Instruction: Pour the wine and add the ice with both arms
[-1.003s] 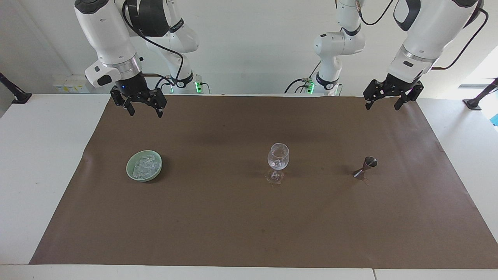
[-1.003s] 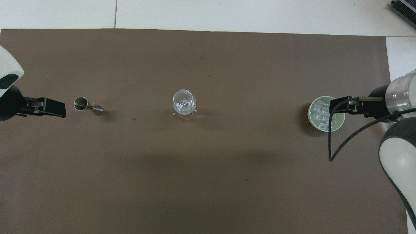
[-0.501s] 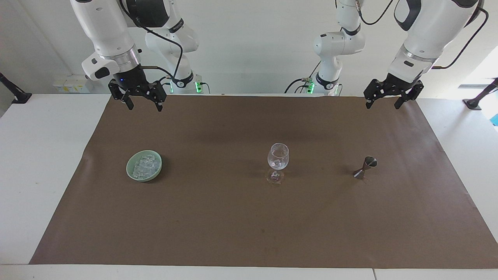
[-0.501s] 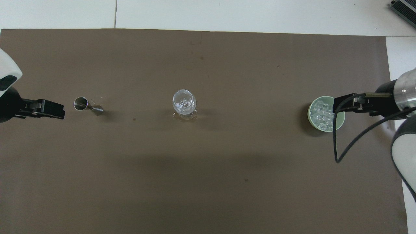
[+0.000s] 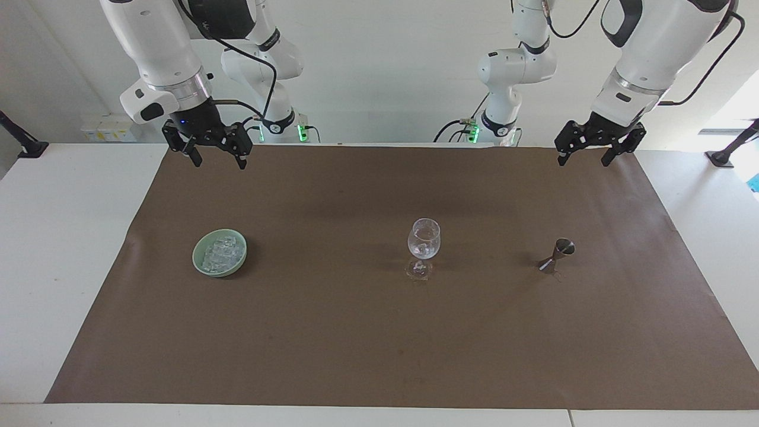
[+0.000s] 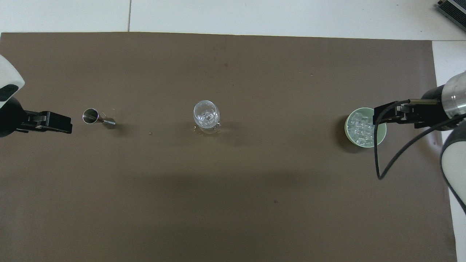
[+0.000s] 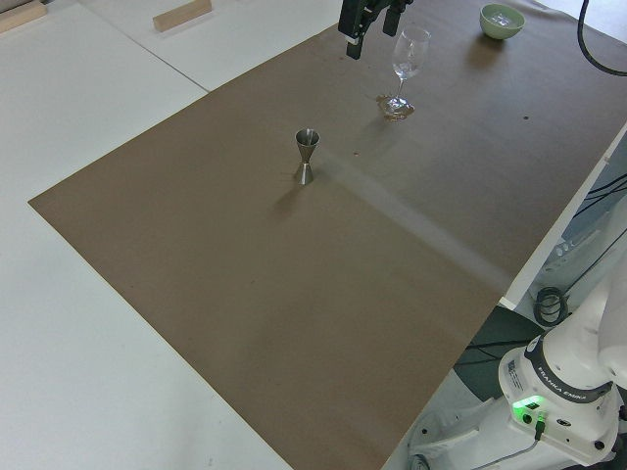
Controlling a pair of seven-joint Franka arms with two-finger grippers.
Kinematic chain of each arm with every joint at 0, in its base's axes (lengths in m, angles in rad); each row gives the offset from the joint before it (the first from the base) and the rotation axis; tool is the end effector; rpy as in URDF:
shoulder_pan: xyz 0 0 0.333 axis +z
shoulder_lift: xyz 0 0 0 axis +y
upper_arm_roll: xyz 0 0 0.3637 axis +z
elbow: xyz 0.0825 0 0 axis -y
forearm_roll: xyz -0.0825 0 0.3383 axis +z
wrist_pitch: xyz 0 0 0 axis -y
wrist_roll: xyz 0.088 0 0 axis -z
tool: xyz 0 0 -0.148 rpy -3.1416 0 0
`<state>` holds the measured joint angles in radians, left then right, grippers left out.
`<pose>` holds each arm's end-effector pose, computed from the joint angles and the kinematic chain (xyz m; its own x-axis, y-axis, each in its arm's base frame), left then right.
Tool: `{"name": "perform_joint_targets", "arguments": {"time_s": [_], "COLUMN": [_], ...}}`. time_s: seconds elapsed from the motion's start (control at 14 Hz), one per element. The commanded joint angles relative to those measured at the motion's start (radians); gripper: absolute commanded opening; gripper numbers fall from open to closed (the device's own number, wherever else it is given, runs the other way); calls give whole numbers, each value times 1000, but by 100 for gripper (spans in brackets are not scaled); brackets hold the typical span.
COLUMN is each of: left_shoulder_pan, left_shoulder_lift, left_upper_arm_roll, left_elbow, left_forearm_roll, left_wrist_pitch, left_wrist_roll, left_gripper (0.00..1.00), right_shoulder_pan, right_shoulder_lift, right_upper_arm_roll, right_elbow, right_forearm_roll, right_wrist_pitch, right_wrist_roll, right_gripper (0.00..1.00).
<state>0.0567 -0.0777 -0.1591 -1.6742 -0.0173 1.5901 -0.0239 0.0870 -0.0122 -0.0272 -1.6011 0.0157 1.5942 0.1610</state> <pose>0.4785 -0.0551 0.6267 0.9970 -0.0775 -0.0075 -0.0775 -0.9970 0.0048 0.5055 0.0325 0.6265 0.9948 -0.1014 0.0027 -0.1013 -0.9947 -0.0167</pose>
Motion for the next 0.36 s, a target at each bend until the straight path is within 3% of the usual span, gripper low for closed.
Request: {"name": "perform_joint_targets", "arguments": {"time_s": [0.0,0.29], "left_shoulder_pan": [9,11], "left_shoulder_lift": [-31,-31], "left_upper_arm_roll": [-5,-5], "left_elbow": [-32,-30], "left_forearm_roll": [7,7], "left_wrist_pitch": [-9,-9], "left_wrist_roll": [12,12], "left_gripper": [100,100], "right_shoulder_pan": [14,14], "right_shoulder_lift": [17,17], "right_upper_arm_roll": [-14,-13], "right_elbow": [26,17], "right_forearm_roll": [-16,-16], "right_wrist_pitch": [-19,-16], "right_wrist_roll": [-23,-26], "right_gripper": [100,100]}}
